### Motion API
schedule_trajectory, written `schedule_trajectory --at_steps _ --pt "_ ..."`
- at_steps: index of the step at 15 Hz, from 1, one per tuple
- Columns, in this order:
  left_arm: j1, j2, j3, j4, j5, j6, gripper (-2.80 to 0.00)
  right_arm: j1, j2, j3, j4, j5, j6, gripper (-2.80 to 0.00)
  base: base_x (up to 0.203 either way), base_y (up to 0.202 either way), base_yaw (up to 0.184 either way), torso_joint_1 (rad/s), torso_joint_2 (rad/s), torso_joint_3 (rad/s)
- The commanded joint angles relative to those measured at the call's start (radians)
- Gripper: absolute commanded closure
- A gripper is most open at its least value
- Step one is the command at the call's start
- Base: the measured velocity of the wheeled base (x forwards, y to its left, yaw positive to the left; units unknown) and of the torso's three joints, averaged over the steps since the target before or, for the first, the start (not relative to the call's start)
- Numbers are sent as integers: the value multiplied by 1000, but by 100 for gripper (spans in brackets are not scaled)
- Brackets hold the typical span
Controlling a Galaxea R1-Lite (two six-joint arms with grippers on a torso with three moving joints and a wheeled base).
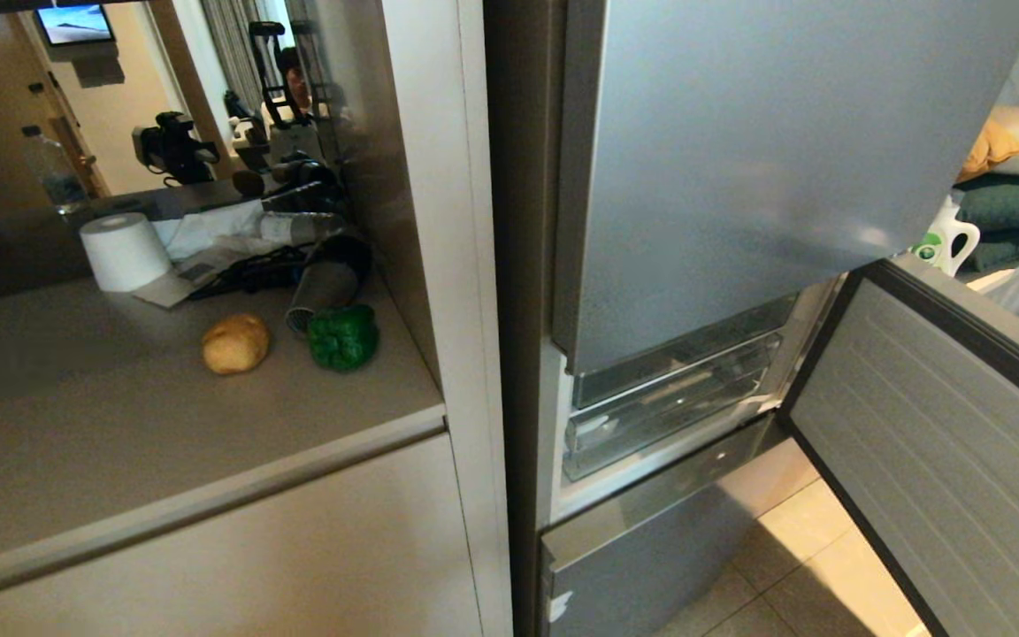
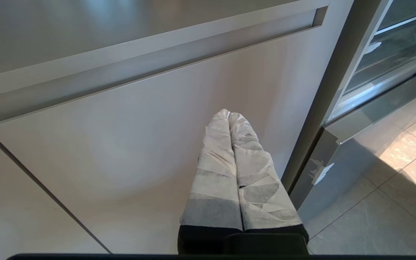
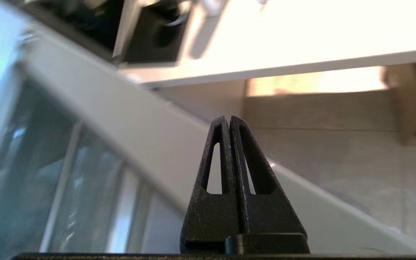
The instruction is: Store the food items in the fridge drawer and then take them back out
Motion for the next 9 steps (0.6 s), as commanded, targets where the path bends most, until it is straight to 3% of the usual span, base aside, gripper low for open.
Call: schedule_trajectory --at_steps 1,4,6,9 --pt "0 2 0 0 0 0 0 -22 67 22 -29 -4 6 0 0 0 0 0 0 0" --pt "0 2 0 0 0 0 0 -42 113 10 -36 -3 106 0 0 0 0 0 0 0" --pt "0 2 0 0 0 0 0 -42 114 7 -12 -2 126 0 0 0 0 0 0 0" --pt "0 2 0 0 0 0 0 -41 83 -37 160 1 198 0 0 0 0 0 0 0"
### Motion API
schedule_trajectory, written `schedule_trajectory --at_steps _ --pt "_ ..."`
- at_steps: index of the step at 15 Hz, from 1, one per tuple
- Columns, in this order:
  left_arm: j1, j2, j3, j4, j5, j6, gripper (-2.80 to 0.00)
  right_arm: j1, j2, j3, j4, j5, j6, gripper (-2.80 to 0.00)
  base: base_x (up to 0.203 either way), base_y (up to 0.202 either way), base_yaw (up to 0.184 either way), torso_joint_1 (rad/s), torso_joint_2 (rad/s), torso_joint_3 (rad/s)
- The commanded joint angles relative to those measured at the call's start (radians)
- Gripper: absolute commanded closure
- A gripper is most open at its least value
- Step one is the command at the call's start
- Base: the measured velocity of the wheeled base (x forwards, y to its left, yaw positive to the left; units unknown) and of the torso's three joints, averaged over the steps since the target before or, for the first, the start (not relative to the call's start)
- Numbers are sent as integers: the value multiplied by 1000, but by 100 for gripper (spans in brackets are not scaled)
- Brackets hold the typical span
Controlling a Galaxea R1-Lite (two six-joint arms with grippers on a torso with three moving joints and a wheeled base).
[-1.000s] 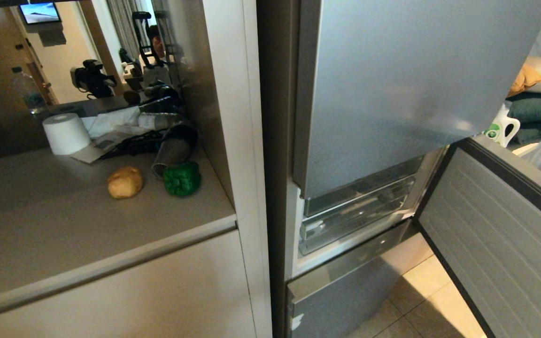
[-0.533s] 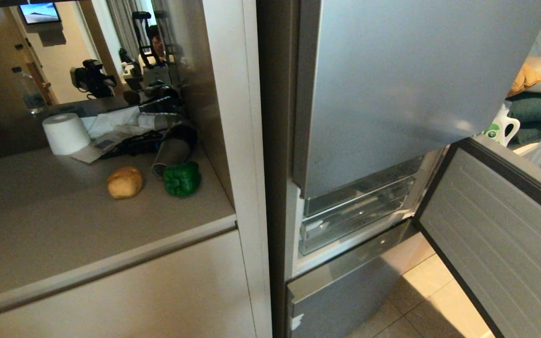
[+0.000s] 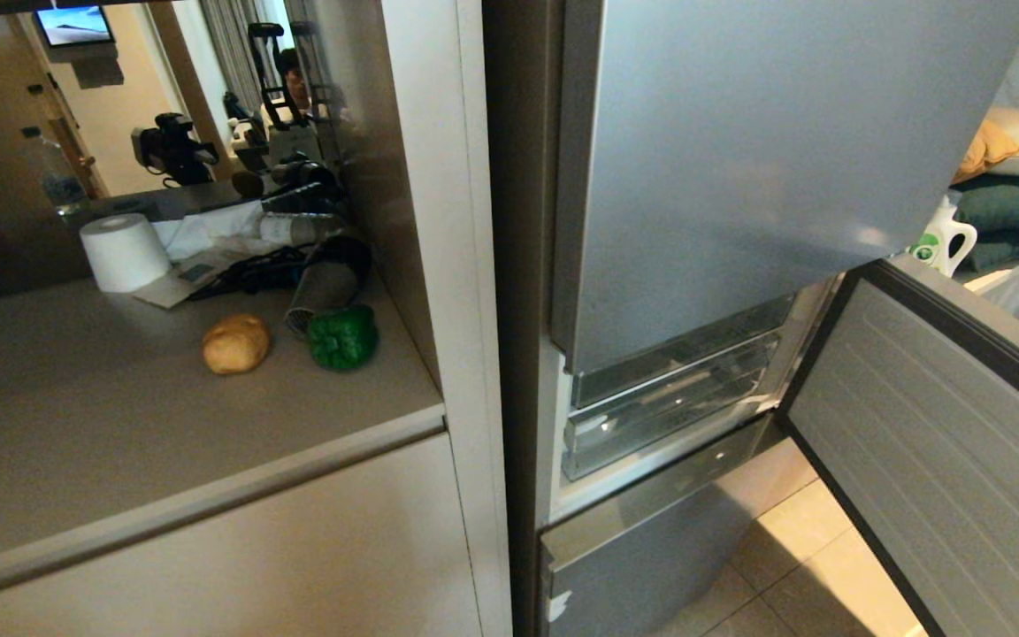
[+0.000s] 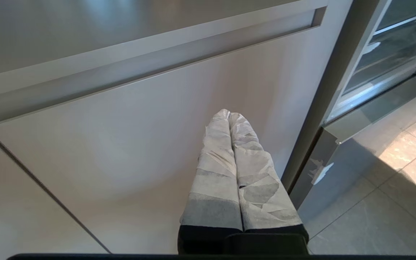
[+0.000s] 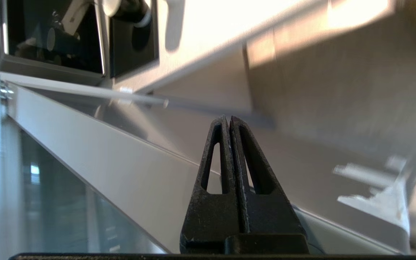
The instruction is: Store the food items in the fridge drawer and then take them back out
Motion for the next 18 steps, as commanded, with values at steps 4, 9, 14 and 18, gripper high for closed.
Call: schedule_trajectory --at_steps 4,9,14,18 --pt "0 2 0 0 0 0 0 4 -65 -69 186 13 76 0 0 0 0 0 0 0" --pt "0 2 0 0 0 0 0 64 -137 -136 257 137 104 0 0 0 0 0 0 0" --pt "0 2 0 0 0 0 0 63 -175 -144 370 128 204 0 0 0 0 0 0 0" --pt "0 2 0 0 0 0 0 18 -186 -146 403 56 196 0 0 0 0 0 0 0"
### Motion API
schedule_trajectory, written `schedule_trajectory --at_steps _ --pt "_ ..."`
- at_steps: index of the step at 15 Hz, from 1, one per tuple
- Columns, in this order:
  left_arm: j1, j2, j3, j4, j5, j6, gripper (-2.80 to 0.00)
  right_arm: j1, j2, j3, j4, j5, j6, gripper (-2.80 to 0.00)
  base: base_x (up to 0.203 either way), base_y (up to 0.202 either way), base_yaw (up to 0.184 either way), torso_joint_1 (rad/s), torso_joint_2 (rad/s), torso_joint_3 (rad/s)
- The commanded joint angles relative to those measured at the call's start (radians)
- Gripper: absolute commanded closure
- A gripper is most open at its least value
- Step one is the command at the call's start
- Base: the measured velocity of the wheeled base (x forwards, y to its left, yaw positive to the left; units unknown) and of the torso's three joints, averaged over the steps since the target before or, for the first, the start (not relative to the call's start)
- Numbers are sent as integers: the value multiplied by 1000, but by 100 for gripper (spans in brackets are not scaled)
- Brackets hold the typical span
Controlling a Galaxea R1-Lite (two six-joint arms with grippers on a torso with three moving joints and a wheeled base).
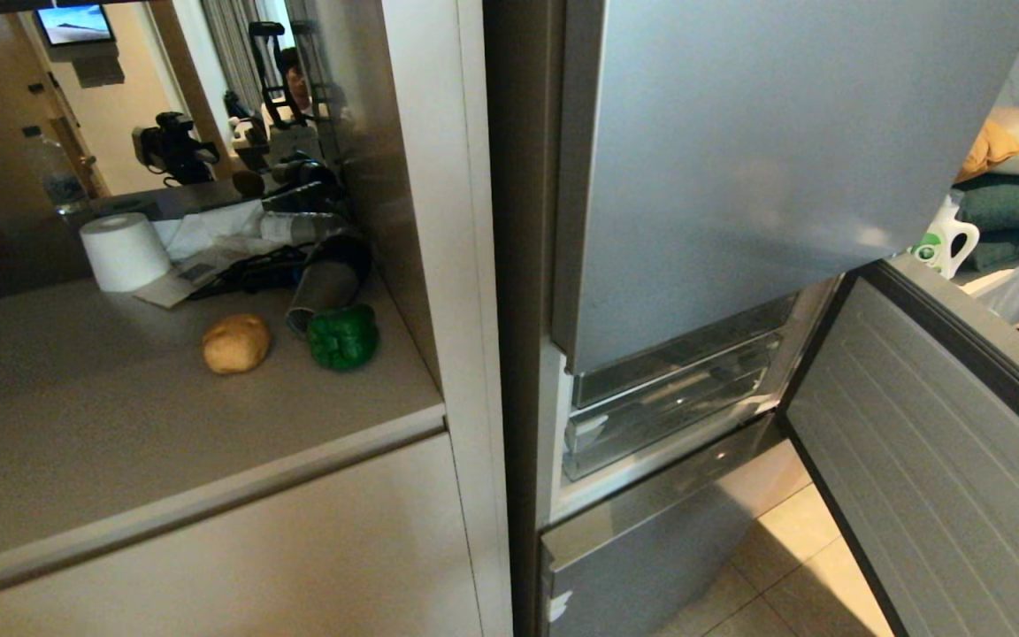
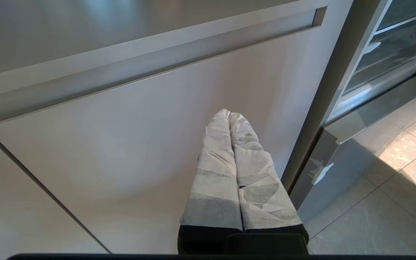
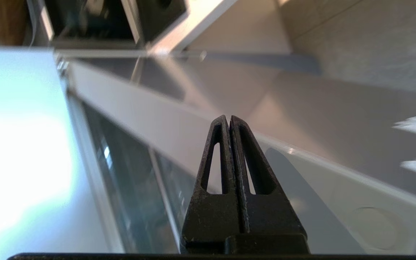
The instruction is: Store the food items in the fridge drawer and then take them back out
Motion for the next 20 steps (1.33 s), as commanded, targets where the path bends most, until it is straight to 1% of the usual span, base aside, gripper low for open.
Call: schedule_trajectory --at_steps 1,3,6,9,11,14,17,20 --pt "0 2 0 0 0 0 0 -23 -4 11 2 -8 3 0 0 0 0 0 0 0" --pt "0 2 0 0 0 0 0 -49 25 29 1 -16 -7 0 0 0 0 0 0 0" --pt "0 2 0 0 0 0 0 -57 75 66 2 -16 -31 0 0 0 0 0 0 0" --pt "0 2 0 0 0 0 0 -46 87 82 5 15 -41 0 0 0 0 0 0 0" --pt "0 2 0 0 0 0 0 0 87 82 7 75 -38 0 0 0 0 0 0 0" --pt "0 2 0 0 0 0 0 100 78 88 34 103 -33 0 0 0 0 0 0 0" --pt "0 2 0 0 0 0 0 199 71 100 84 158 -34 0 0 0 0 0 0 0" --pt "0 2 0 0 0 0 0 304 70 113 93 198 -30 0 0 0 0 0 0 0"
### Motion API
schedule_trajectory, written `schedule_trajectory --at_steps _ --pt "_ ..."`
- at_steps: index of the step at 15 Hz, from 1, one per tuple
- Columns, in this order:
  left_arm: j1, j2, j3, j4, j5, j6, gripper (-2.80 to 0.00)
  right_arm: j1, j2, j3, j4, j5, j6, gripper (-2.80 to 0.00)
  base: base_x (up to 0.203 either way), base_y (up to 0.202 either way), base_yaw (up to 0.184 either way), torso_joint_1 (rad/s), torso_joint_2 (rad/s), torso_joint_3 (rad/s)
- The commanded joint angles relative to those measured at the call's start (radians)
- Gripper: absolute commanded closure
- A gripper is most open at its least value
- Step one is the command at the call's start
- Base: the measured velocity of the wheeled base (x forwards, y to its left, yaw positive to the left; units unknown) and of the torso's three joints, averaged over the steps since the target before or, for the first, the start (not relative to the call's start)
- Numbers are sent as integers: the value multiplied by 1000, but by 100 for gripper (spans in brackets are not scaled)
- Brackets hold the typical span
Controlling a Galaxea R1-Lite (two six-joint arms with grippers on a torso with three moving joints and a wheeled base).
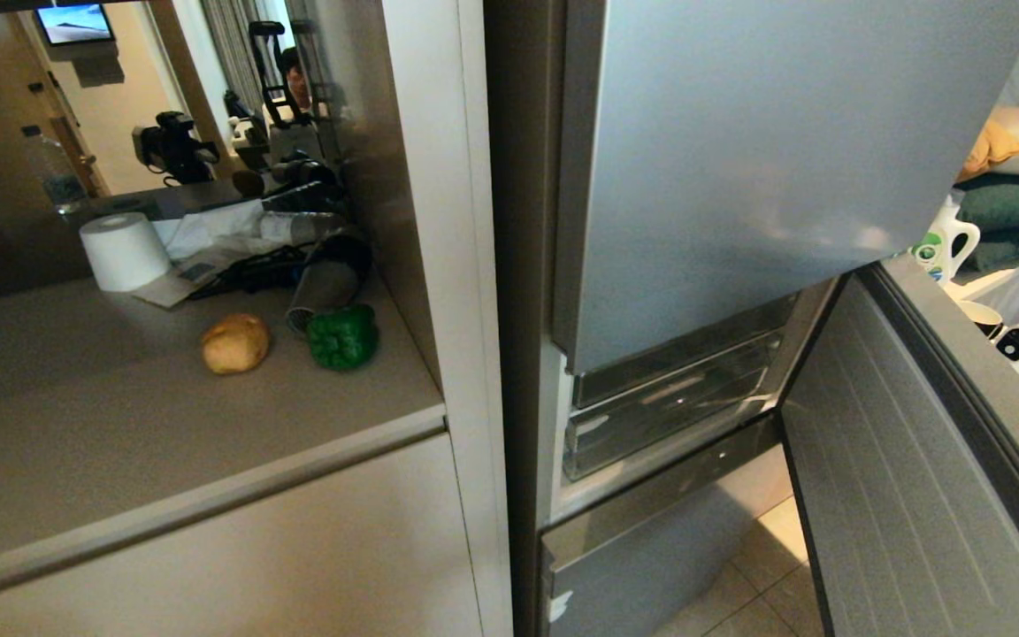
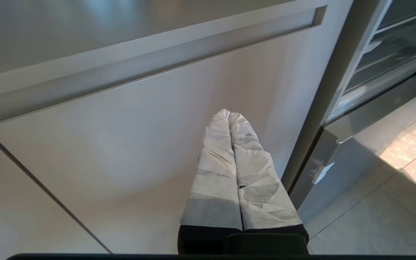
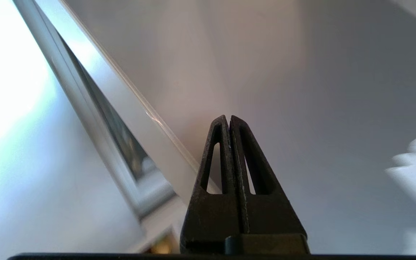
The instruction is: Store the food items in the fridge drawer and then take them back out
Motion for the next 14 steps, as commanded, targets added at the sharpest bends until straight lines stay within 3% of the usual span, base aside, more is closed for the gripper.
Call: schedule_trajectory --at_steps 1,5,9,12,14 --pt "1 2 0 0 -1 0 0 56 0 6 -1 25 5 0 0 0 0 0 0 0" --pt "1 2 0 0 -1 0 0 204 32 6 -6 83 2 0 0 0 0 0 0 0" --pt "1 2 0 0 -1 0 0 430 211 -68 -43 112 8 0 0 0 0 0 0 0" --pt "1 2 0 0 -1 0 0 566 402 -150 -158 101 2 0 0 0 0 0 0 0" --pt "1 2 0 0 -1 0 0 670 521 -196 -281 18 1 0 0 0 0 0 0 0"
